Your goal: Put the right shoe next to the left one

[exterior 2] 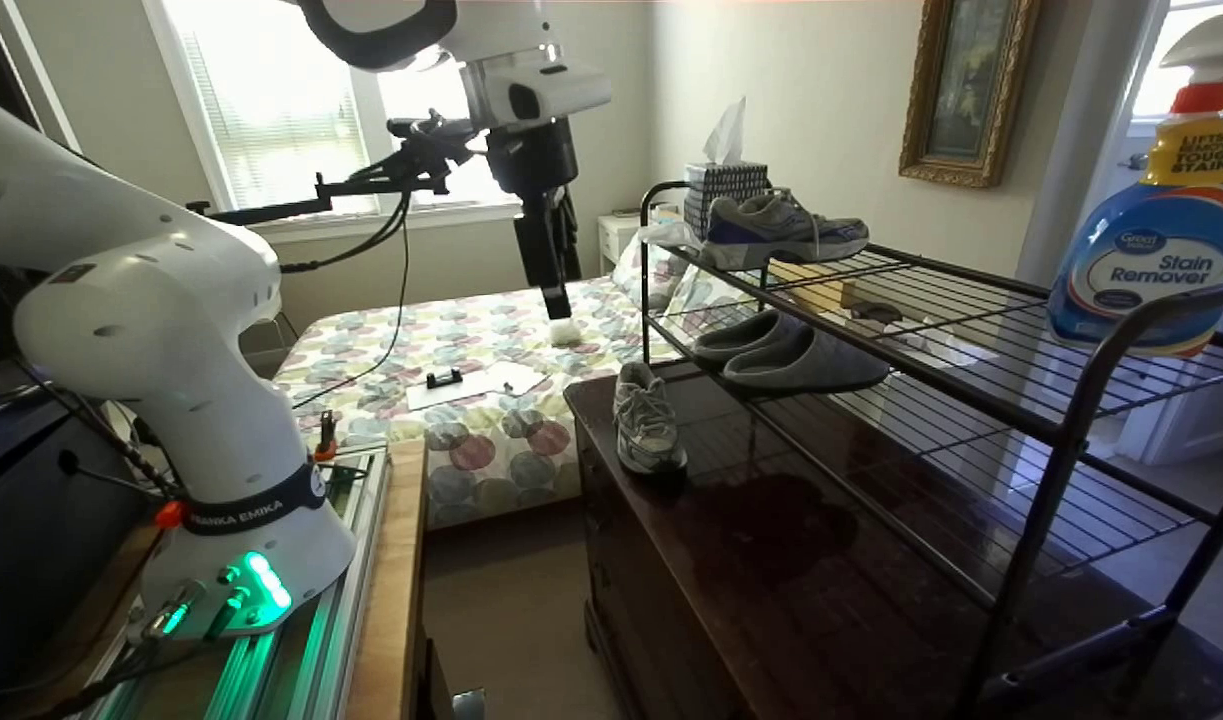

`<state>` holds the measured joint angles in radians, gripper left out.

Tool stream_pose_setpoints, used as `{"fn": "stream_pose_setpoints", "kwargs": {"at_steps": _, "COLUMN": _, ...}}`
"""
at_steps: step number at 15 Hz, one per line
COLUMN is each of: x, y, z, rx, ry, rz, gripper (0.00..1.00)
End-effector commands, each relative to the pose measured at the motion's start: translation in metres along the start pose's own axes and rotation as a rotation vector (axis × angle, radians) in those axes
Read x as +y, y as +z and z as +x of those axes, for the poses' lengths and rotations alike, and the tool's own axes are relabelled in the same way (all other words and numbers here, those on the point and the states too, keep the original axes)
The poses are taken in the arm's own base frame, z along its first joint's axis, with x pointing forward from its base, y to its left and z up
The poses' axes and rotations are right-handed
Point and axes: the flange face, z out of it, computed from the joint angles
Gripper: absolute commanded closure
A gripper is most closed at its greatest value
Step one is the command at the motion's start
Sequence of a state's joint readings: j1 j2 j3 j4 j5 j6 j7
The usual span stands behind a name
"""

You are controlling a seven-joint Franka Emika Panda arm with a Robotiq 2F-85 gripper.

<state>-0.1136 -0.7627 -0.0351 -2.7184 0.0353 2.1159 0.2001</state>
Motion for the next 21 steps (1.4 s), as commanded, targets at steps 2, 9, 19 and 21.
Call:
{"fn": "stream_pose_setpoints", "kwargs": {"at_steps": 2, "x": -0.021, "y": 0.011, "z": -0.009, "rx": 0.043, "ry": 0.078, "rz": -0.037, "gripper": 0.00}}
{"fn": "stream_pose_setpoints", "kwargs": {"at_steps": 9, "x": -0.046, "y": 0.011, "z": -0.005, "rx": 0.109, "ry": 0.229, "rz": -0.049, "gripper": 0.00}}
{"fn": "stream_pose_setpoints", "kwargs": {"at_steps": 19, "x": -0.164, "y": 0.116, "z": -0.049, "rx": -0.265, "ry": 0.414, "rz": -0.010, "gripper": 0.00}}
{"fn": "stream_pose_setpoints", "kwargs": {"at_steps": 21, "x": -0.180, "y": 0.135, "z": -0.048, "rx": -0.294, "ry": 0.478, "rz": 0.055, "gripper": 0.00}}
